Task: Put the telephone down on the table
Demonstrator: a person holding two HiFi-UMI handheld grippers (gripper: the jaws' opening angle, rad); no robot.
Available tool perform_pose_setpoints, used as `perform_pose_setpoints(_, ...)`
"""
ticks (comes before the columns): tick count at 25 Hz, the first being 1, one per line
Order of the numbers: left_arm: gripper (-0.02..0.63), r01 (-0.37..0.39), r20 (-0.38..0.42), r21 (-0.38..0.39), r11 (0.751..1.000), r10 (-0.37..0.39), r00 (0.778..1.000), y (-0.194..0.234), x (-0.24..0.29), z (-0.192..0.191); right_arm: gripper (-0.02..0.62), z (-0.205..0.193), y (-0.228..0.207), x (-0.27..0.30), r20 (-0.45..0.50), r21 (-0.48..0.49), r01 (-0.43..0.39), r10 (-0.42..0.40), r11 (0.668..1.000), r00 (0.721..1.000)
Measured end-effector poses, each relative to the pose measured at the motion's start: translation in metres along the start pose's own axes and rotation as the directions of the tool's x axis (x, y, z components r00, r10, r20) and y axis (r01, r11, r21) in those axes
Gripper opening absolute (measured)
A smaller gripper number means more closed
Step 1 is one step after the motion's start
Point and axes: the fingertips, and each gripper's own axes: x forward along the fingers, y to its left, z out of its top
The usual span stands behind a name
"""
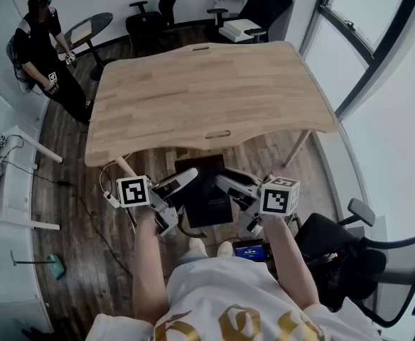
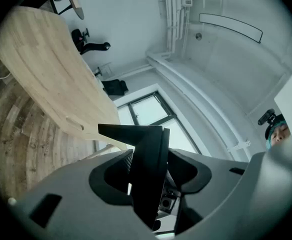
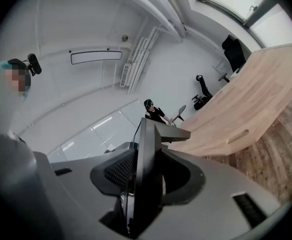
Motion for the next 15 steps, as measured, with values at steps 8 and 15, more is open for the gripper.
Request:
perform_pose_setpoints(8, 0.199, 0.003, -0.002, 0.02, 1.0, -0.003, 1.0, -0.003, 0.008, -0.003, 0.161, 0.003, -0.001, -0.008, -0.009, -0.017, -0.003, 0.003, 1.0, 1.0)
perform_pose_setpoints(15, 0.199, -0.004, 0.001, 0.029, 1.0, 0.004, 1.0, -0.005, 0.013, -0.011, 0.161, 0.001, -0.005, -0.015, -0.027, 0.03, -0.015, 0.016, 0.999, 1.0)
